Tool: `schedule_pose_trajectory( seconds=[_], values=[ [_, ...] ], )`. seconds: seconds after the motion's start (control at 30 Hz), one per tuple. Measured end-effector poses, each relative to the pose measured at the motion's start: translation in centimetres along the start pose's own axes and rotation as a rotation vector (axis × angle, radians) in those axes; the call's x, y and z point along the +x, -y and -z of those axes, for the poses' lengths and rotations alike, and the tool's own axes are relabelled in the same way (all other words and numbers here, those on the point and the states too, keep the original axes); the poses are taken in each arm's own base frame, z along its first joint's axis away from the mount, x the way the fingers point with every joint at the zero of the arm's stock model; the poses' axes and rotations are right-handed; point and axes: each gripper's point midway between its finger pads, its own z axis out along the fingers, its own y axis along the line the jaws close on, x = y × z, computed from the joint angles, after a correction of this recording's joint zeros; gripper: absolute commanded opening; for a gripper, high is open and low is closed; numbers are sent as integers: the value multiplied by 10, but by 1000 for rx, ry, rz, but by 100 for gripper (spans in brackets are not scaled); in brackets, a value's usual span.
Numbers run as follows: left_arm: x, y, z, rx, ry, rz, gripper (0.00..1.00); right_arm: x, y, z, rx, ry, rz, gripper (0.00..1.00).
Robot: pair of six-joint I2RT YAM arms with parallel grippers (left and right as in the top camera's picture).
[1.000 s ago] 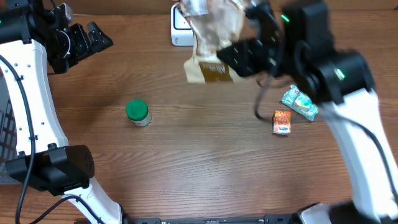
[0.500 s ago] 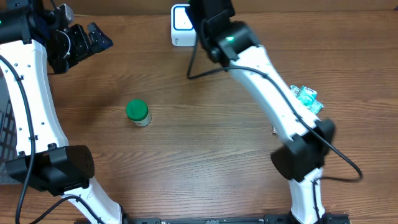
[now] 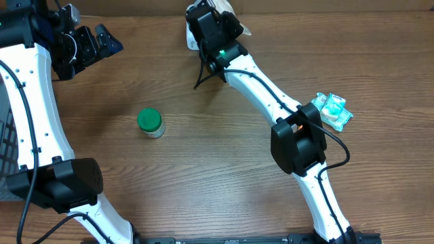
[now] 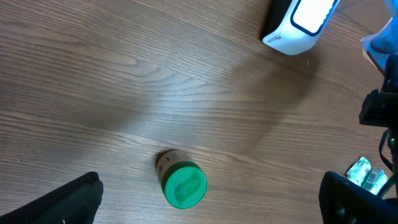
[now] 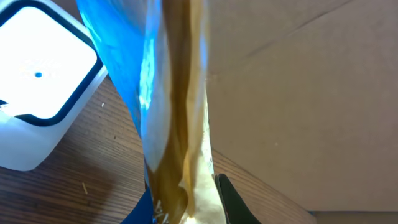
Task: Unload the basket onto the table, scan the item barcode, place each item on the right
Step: 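Hold the snack bag in front of the white scanner, then carry the snack bag right and lower it onto the table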
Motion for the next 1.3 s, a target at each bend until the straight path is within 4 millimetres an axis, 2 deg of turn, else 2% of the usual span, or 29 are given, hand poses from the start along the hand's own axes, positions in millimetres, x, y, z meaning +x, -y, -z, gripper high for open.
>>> schedule_pose_trajectory(
  seconds=[0.63, 0.8, 0.9, 0.93, 0.97, 1.0, 1.03, 1.17, 1.2, 1.23, 1.3],
  values=[
    [0, 0, 0, 0, 0, 0, 100, 4, -2, -1, 0, -15, -6, 4],
    [0, 0, 0, 0, 0, 0, 100, 9, -11, 4, -23, -36, -21, 4],
    [0, 0, 0, 0, 1, 0, 100, 13, -22, 26, -110, -66, -36, 4],
    [0, 0, 0, -1, 0, 0, 100, 11, -20, 43, -164, -71, -65, 4],
    [0, 0, 0, 0, 0, 0, 100, 9, -18, 47, -171, -69, -70, 4],
    [0, 0, 0, 0, 0, 0, 99, 7, -13, 61, -208, -71, -99, 4],
    [0, 0, 0, 0, 0, 0, 100, 4, -6, 79, -258, -75, -140, 4],
    [0, 0, 0, 0, 0, 0, 100, -7, 46, 154, -437, -59, -342, 8],
    [0, 0, 0, 0, 0, 1, 100, -4, 76, 184, -502, -58, -428, 8],
    [0, 0, 0, 0, 1, 0, 100, 4, 99, 206, -555, -73, -488, 6],
    [0, 0, 0, 0, 0, 0, 99, 23, 126, 225, -606, -112, -548, 4]
  ],
)
